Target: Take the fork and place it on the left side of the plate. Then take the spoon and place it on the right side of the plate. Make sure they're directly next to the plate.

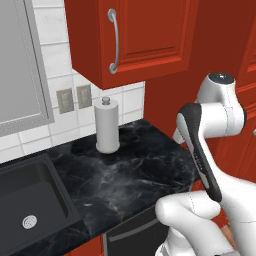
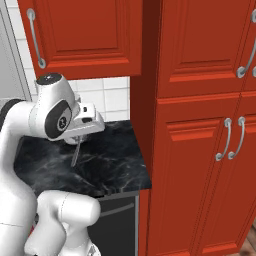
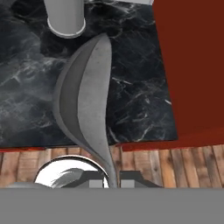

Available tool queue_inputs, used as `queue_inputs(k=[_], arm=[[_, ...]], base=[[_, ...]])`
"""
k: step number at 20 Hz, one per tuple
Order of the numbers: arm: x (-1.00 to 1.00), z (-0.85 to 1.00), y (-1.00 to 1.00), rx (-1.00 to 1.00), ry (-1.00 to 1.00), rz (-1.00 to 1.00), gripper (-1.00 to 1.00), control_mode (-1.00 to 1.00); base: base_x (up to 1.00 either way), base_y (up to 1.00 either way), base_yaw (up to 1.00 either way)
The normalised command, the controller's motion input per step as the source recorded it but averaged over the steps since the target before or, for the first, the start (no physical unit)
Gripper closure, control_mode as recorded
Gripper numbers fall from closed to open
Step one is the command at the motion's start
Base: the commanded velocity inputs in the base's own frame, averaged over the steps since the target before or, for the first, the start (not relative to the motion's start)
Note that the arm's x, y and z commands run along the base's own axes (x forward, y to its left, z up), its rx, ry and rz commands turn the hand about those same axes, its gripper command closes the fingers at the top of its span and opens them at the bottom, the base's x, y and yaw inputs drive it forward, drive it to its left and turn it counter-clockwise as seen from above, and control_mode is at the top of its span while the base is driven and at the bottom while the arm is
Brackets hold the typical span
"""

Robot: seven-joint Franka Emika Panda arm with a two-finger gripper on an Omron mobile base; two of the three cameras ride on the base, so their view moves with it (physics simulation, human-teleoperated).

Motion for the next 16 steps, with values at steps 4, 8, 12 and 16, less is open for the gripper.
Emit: queue_inputs(k=[4, 8, 12, 16], arm=[[-0.26, 0.63, -0.01, 0.0, 0.0, -0.01, 1.0, -1.0], [-0.39, 0.32, -0.05, 0.0, 0.0, -0.03, 1.0, -1.0], [-0.41, -0.02, 0.0, 0.0, -0.04, -0.01, 1.0, 1.0], [0.0, 0.0, 0.0, 0.0, 0.0, 0.0, 1.0, 1.0]], base=[[0.0, 0.0, 0.0], [0.0, 0.0, 0.0], [-0.16, 0.0, 0.0], [-0.69, 0.17, -0.06]])
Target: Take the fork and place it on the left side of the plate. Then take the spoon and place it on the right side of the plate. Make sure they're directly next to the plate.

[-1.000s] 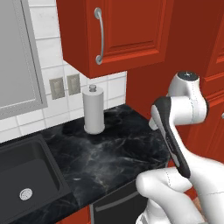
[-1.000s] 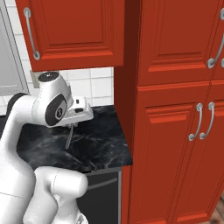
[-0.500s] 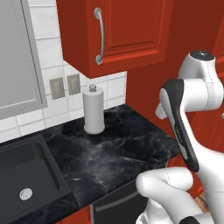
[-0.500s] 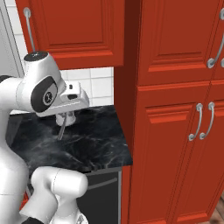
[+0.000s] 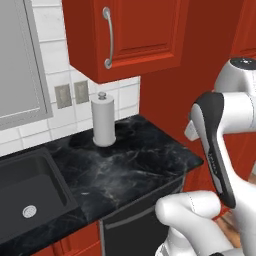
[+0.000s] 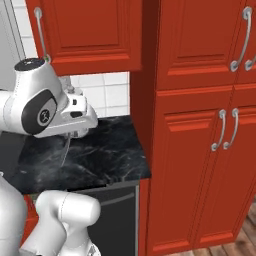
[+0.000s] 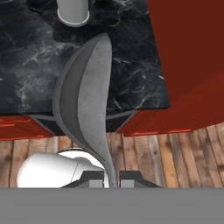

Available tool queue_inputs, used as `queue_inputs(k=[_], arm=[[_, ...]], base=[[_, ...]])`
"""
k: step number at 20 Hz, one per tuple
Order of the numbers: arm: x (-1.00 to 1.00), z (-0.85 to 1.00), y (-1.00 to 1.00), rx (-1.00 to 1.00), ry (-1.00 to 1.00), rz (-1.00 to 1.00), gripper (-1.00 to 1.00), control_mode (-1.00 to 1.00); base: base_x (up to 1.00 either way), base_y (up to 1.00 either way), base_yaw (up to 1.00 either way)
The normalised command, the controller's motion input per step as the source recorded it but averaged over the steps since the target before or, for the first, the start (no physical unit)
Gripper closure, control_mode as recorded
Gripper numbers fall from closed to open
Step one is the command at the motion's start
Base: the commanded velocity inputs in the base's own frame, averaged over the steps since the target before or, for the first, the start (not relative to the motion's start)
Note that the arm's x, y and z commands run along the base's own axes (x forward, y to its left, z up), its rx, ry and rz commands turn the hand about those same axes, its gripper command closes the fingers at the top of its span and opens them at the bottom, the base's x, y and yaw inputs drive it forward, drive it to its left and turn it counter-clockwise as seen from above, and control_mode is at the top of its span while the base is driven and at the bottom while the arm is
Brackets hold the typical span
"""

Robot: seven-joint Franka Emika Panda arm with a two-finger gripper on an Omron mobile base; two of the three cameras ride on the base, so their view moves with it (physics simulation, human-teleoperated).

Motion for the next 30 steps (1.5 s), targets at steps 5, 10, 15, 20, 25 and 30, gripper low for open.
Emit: queue_inputs(k=[5, 10, 15, 20, 25, 30], arm=[[0.0, 0.0, 0.0, 0.0, 0.0, 0.0, 1.0, 1.0], [0.0, 0.0, 0.0, 0.0, 0.0, 0.0, 1.0, 1.0], [0.0, 0.0, 0.0, 0.0, 0.0, 0.0, 1.0, 1.0], [0.0, 0.0, 0.0, 0.0, 0.0, 0.0, 1.0, 1.0], [0.0, 0.0, 0.0, 0.0, 0.0, 0.0, 1.0, 1.0], [0.0, 0.0, 0.0, 0.0, 0.0, 0.0, 1.0, 1.0]], base=[[-0.7, 0.35, -0.23], [-0.58, 0.42, -0.41], [-0.48, 0.44, -0.51], [-0.49, 0.45, -0.52], [-0.54, 0.41, -0.49], [-0.62, 0.3, -0.46]])
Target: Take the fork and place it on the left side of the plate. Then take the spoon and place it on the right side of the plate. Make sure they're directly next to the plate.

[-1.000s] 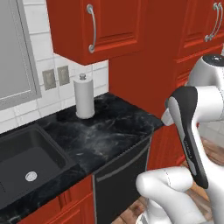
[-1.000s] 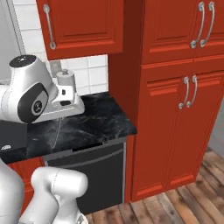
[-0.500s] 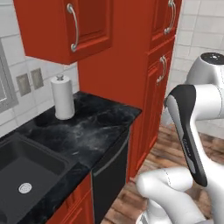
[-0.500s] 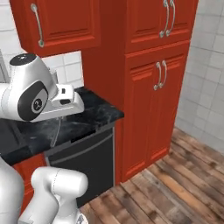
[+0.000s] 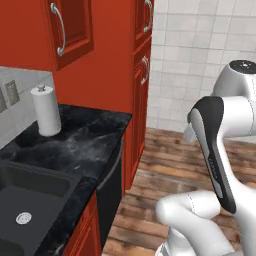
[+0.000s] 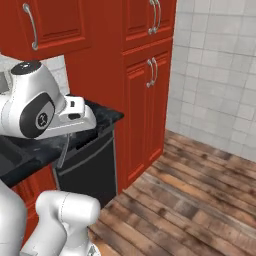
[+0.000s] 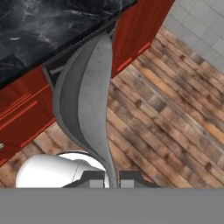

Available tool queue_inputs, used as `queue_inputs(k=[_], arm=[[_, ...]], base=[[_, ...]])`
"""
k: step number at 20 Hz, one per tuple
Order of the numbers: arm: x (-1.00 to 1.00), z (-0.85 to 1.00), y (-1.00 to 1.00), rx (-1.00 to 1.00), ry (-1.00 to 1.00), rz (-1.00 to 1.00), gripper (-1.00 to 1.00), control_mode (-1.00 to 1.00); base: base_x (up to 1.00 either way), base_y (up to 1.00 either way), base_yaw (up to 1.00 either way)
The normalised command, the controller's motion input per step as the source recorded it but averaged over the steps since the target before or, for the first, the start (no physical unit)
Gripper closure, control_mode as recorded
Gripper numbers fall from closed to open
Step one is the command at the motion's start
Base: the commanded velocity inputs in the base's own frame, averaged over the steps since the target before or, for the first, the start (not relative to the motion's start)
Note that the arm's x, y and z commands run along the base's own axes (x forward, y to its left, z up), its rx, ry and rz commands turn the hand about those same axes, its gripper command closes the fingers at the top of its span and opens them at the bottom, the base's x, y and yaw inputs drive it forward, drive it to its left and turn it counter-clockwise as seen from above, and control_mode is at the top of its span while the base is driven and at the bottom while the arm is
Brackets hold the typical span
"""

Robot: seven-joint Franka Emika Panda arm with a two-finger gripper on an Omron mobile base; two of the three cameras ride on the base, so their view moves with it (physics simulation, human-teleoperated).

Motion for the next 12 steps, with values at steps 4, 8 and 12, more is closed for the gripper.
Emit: queue_inputs(k=[4, 8, 12], arm=[[0.0, 0.0, 0.0, 0.0, 0.0, 0.0, 1.0, 1.0], [0.0, 0.0, 0.0, 0.0, 0.0, 0.0, 1.0, 1.0], [0.0, 0.0, 0.0, 0.0, 0.0, 0.0, 1.0, 1.0]], base=[[-0.7, 0.2, -0.44], [-0.78, 0.05, -0.37], [-0.92, 0.0, -0.2]])
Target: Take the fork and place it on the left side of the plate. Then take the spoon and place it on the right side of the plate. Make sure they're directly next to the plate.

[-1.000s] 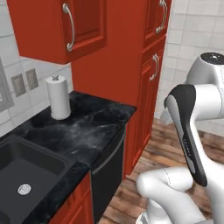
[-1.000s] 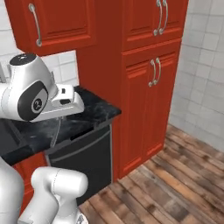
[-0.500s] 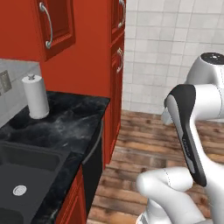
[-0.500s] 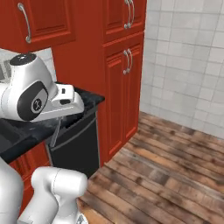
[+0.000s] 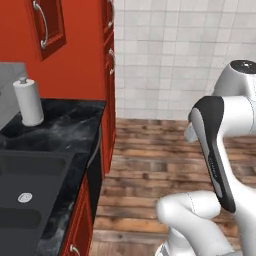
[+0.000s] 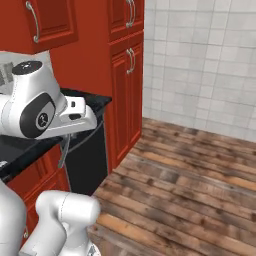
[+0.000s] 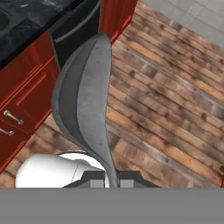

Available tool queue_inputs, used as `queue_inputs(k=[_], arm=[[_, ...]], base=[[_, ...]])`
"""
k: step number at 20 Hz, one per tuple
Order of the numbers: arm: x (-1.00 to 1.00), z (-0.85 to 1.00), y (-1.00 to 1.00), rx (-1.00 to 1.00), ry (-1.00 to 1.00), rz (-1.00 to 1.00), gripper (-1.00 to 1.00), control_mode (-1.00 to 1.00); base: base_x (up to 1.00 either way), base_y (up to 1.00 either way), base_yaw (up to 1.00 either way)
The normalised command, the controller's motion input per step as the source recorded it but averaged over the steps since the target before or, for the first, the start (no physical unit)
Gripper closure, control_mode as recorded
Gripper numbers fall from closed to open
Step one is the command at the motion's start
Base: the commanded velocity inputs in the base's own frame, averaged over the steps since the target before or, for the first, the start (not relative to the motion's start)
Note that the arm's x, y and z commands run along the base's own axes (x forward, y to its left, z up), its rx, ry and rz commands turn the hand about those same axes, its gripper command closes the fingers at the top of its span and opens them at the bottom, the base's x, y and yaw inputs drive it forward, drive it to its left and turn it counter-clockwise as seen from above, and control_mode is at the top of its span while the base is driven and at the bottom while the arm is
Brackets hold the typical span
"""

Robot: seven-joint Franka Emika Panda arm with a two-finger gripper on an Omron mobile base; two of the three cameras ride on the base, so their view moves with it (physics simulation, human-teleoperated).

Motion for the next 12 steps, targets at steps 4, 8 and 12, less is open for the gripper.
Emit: queue_inputs(k=[4, 8, 12], arm=[[0.0, 0.0, 0.0, 0.0, 0.0, 0.0, 1.0, 1.0], [0.0, 0.0, 0.0, 0.0, 0.0, 0.0, 1.0, 1.0], [0.0, 0.0, 0.0, 0.0, 0.0, 0.0, 1.0, 1.0]], base=[[-0.95, 0.0, -0.17], [-0.98, -0.04, -0.17], [-0.96, -0.2, -0.14]])
